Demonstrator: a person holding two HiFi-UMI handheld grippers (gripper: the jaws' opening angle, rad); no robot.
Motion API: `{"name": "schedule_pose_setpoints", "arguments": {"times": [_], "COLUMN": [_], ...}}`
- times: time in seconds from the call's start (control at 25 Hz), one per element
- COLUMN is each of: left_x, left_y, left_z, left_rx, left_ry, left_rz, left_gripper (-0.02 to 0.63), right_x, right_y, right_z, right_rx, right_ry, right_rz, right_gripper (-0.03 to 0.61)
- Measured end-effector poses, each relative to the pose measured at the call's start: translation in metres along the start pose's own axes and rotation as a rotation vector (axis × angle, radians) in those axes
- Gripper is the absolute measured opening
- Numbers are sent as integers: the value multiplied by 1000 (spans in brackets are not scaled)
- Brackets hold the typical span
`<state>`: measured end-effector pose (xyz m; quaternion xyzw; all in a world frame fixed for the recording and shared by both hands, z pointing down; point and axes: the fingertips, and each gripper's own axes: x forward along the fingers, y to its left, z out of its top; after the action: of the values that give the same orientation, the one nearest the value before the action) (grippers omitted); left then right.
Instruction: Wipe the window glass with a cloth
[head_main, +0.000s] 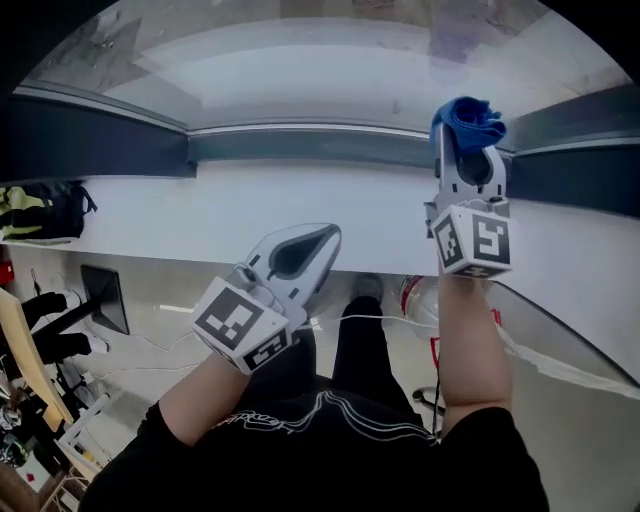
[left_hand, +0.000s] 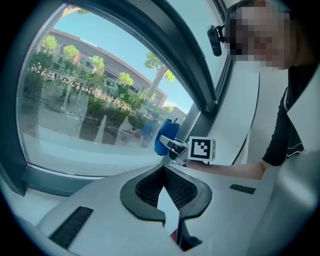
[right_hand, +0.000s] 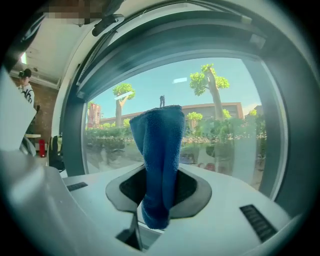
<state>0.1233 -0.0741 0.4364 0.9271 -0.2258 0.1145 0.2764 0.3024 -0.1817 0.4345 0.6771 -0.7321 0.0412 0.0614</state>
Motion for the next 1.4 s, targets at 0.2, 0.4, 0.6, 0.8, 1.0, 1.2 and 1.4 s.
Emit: {"name": "schedule_pose_setpoints", "arguments": {"times": [0.2,0.4,0.6,0.8,1.0,1.2,1.4], "left_x": [-78,-149,-215,-263,-299,-318,-324], "left_y": [76,133,184,222,252,264,270], "left_z": [-1,-8,-19,-35,-49,-50,-56], "left_rx": [-39,-68,-106,-139,-176,-178,-182], "left_ry": [-39,-88,-113,-137,-155,-164,-156], "left_rz": [88,184,256,311,363,384,389], "left_gripper": [5,5,5,5,5,5,5], "right_x": [42,73,97,121,150,178,198], "right_y": [134,250,343,412,464,484,505], "right_z": [-7,-18,-26,-39,-62,-74,-79], "right_rx": [-1,-6,1,8,-20,-6,-27], "right_ry": [11,22,32,40,71,95,98], "right_rz": [135,279,358,414,439,425,449], "right_gripper": [92,92,92,92,92,92,92]}}
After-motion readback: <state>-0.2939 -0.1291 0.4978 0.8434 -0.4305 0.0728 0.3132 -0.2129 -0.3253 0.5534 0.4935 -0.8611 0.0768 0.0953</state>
